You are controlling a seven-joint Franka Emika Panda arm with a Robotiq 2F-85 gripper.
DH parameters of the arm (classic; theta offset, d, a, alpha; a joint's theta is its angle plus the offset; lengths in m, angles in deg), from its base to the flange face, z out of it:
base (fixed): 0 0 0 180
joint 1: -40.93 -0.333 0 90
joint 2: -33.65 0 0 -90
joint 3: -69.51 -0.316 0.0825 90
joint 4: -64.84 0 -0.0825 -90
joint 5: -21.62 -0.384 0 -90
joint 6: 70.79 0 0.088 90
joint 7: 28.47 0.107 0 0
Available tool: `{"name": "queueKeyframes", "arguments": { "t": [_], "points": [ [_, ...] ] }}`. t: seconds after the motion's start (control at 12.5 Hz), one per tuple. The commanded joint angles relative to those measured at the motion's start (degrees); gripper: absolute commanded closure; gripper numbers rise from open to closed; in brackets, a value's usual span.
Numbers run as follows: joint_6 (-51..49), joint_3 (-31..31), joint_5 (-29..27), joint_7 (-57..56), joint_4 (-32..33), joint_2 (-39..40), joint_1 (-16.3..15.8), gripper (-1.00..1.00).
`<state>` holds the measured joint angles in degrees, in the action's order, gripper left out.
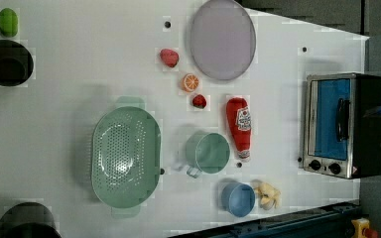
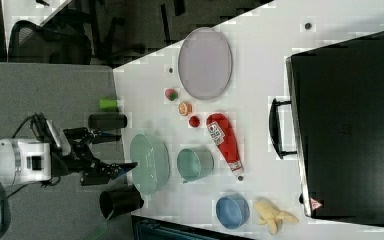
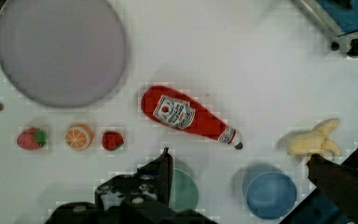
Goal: Pick Ketchup from the table and place it in strainer.
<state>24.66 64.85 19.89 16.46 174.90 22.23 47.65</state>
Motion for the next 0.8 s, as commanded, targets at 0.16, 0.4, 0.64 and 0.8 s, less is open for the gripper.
{"name": "queueKeyframes", "arguments": {
  "t": [0.16, 0.4, 0.64, 0.8],
  "points": [
    [5.92, -2.66, 0.02, -14.69, 6.69, 7.13, 0.19, -1.0],
    [18.71, -3.4, 0.02, -30.06, 13.2, 10.2, 0.03, -1.0],
    [30.59, -3.59, 0.02, -45.39, 19.18, 12.97, -0.15, -1.0],
    [37.61, -3.82, 0.02, -52.49, 22.56, 14.81, -0.17, -1.0]
  ]
}}
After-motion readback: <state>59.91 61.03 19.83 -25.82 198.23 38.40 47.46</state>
